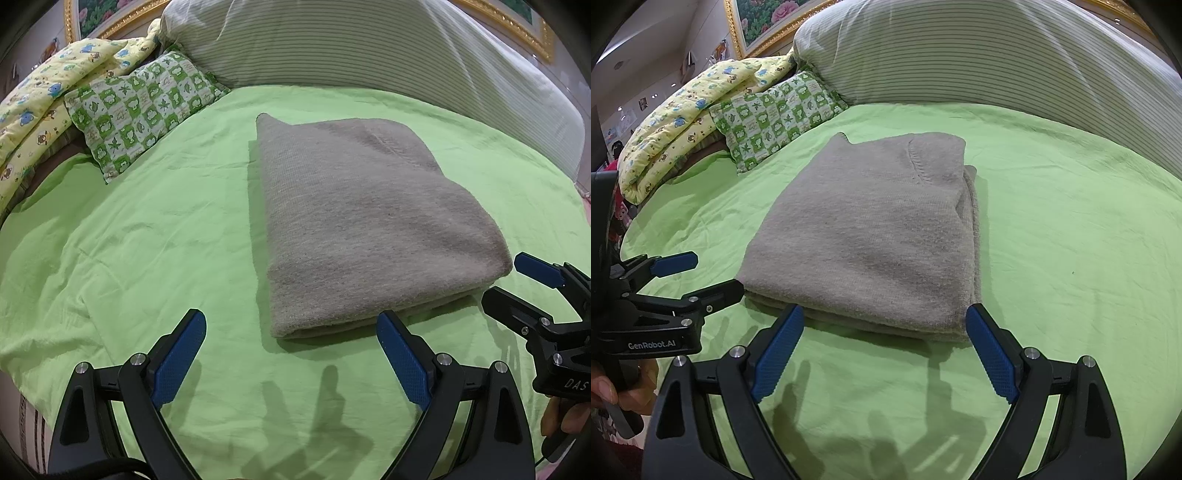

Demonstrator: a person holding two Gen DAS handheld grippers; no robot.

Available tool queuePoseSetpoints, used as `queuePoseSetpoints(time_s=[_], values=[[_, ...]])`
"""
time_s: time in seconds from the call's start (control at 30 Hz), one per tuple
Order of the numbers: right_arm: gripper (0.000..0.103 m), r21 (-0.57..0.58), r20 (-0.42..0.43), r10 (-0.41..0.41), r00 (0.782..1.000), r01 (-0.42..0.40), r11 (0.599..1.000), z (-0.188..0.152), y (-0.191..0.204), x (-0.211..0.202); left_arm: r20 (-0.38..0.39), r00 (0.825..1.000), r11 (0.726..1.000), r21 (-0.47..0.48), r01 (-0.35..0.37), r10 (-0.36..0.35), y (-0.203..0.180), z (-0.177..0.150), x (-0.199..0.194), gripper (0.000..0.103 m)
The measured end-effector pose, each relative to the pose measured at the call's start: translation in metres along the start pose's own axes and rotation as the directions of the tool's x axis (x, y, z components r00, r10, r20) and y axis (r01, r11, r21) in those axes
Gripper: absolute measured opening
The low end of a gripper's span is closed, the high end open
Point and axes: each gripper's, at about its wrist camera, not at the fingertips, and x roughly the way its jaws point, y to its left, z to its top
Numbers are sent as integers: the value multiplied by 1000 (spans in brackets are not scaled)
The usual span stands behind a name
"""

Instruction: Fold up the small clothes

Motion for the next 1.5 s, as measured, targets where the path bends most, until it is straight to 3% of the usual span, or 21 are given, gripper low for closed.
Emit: queuePoseSetpoints(time_s=[1.5], values=[[89, 40, 36, -6, 999, 4, 999, 16, -2, -5, -15, 1000, 1000, -11, -13, 13, 8, 15, 4, 94]])
